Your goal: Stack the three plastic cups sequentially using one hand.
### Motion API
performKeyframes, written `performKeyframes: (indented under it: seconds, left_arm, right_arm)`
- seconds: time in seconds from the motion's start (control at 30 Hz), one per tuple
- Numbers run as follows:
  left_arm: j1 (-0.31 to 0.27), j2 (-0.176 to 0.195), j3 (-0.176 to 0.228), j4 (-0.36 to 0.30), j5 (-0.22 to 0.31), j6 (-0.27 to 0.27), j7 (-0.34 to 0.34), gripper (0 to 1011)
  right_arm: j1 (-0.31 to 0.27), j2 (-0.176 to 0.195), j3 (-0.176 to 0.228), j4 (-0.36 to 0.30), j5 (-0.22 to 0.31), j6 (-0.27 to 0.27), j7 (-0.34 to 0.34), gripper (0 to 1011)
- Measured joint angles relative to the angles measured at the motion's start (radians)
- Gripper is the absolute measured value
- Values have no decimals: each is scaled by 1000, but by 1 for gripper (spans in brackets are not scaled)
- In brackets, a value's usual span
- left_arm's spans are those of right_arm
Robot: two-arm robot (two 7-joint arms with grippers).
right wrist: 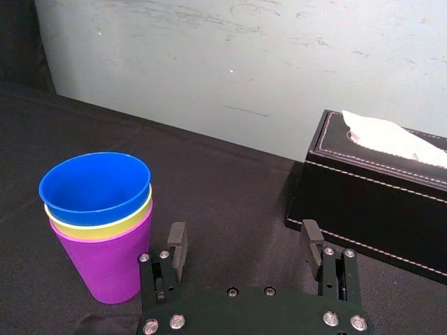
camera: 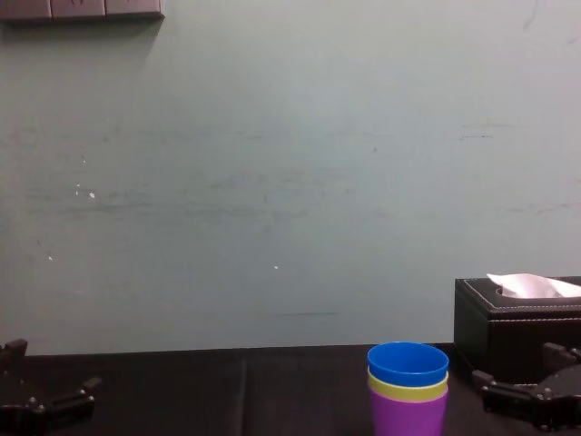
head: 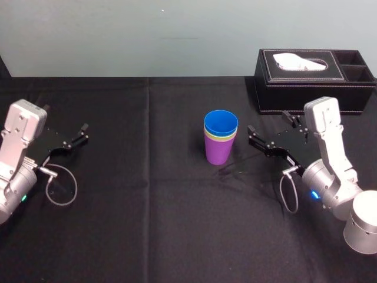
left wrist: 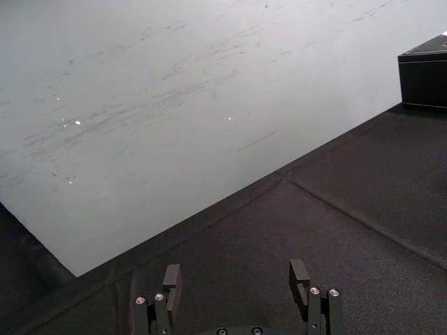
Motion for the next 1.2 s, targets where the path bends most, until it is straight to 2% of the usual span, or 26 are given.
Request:
performKeyframes:
  seconds: [1.2]
  left_arm:
    - [0, 0, 0, 0, 0, 0, 0, 1011]
  right_arm:
    - [0, 0, 0, 0, 0, 0, 0, 1000]
